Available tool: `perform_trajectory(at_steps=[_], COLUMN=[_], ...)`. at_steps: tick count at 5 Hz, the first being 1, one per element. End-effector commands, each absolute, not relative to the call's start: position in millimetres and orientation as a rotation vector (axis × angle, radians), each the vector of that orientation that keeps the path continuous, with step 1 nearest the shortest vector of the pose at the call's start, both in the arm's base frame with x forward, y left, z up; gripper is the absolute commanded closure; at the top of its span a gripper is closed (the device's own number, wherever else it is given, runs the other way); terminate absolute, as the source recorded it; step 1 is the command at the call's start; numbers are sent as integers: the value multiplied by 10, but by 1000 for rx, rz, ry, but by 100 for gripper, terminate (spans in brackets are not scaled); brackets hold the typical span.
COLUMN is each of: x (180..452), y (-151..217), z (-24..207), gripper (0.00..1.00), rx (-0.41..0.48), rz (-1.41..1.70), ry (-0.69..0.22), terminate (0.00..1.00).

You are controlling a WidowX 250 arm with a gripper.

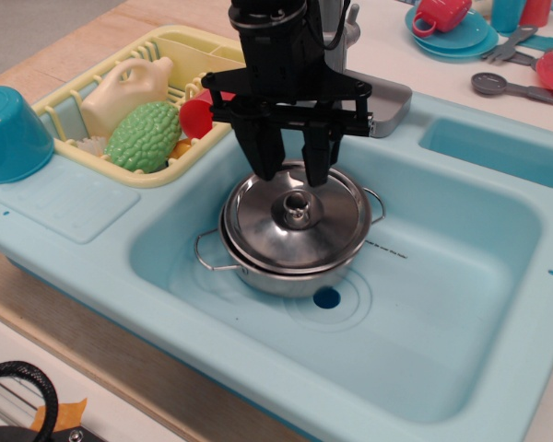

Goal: Put lid on pot or pan

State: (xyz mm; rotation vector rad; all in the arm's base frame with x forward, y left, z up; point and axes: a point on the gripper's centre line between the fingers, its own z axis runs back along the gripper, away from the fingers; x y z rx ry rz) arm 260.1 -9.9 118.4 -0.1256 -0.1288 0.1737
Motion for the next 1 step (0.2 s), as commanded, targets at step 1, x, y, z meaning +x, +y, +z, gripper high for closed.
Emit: perform_trajectory(at_steps=[1], x=[2627], y=[-64], z=[1244], gripper=[0], rx=[-127], rz=[185], ry=[-150], terminate=[100])
